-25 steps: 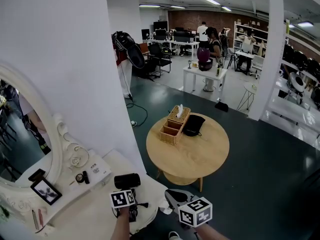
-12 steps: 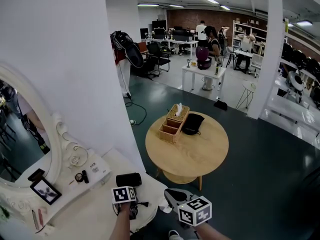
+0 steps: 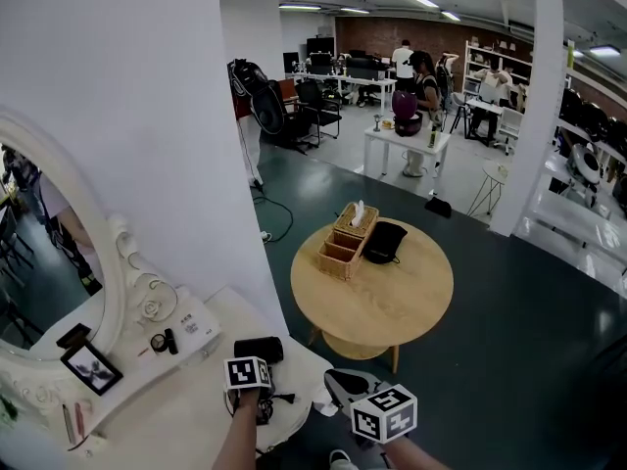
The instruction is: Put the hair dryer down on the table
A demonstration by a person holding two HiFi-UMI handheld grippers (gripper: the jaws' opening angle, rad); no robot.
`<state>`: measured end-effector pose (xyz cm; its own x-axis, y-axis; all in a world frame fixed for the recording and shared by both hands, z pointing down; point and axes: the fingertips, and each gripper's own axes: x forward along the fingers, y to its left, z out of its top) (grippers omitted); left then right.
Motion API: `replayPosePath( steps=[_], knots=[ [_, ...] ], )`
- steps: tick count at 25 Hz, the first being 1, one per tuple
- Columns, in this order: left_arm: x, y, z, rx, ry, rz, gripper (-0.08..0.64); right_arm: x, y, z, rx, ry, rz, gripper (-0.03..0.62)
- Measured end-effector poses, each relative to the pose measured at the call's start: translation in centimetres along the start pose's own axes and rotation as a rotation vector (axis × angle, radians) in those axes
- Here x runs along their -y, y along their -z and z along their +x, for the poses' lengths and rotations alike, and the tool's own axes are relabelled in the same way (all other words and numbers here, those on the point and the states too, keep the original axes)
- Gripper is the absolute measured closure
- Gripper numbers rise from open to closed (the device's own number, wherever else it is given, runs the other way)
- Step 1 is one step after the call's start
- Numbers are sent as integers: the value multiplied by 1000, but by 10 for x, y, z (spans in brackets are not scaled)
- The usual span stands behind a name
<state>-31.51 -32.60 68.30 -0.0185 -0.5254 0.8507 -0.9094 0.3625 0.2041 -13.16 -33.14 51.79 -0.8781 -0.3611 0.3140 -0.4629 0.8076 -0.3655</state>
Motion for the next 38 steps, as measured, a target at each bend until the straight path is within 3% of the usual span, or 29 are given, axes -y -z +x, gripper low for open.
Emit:
replayPosePath(
  steps=[9,14,18,27,38],
  knots=[
    [3,0,1,-13,6,15,356,1,0,-2,1,8,0,589],
    [-3,-9,-15,88,-31,24,284,-2,1,-4,-2,3,-4,589],
    [0,-24,-44,205,-18,27,279,-5,5,-6,-6,-2,-7,589],
    [12,-50,-116,446,17,54,408,-10,1,-4,5,-12,-4,589],
    [23,-32,-158,553,33,71,514,-11,-3,-5,21,-20,19,589]
  ],
)
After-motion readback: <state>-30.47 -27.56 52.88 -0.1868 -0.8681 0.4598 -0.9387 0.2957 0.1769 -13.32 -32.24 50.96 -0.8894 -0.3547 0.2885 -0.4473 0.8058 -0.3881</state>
